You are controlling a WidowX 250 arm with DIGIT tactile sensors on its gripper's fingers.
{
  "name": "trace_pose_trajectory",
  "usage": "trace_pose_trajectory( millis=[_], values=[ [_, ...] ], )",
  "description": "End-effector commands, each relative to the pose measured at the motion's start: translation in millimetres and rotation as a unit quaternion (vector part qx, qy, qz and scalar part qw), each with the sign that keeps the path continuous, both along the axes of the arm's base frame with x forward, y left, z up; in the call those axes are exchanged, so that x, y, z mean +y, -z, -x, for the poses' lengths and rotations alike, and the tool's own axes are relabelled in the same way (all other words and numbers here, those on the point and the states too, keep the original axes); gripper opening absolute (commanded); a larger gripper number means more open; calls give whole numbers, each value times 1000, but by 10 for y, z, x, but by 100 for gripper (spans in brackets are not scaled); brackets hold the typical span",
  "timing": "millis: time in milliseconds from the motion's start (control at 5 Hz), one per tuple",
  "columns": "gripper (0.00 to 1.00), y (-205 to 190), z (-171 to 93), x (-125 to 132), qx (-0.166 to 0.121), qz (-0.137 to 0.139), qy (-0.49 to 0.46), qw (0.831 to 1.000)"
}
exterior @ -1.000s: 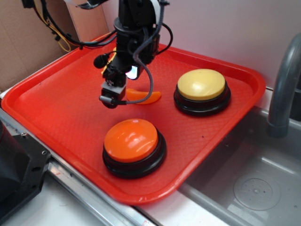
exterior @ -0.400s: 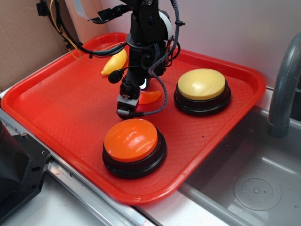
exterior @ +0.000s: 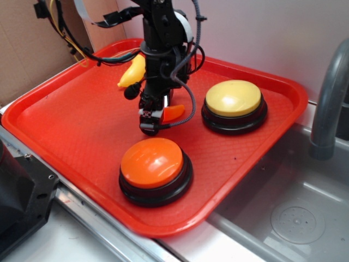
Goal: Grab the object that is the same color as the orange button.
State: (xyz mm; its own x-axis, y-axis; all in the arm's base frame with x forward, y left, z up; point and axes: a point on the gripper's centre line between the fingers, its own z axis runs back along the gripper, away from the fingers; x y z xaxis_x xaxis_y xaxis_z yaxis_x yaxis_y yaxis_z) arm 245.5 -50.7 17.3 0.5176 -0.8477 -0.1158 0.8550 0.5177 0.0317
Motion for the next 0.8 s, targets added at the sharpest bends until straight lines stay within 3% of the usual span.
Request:
trace_pose_trajectory(
  millis=[0, 200, 400, 600],
  values=[
    [0, -382, 85, 108, -41, 8, -132, 990],
    [0, -868, 177, 206, -58, 2, -254, 965],
    [0, -1307, 314, 253, -46, 5, -374, 926],
    [0, -1541, 423, 182, -42, -24, -460, 887]
  ],
)
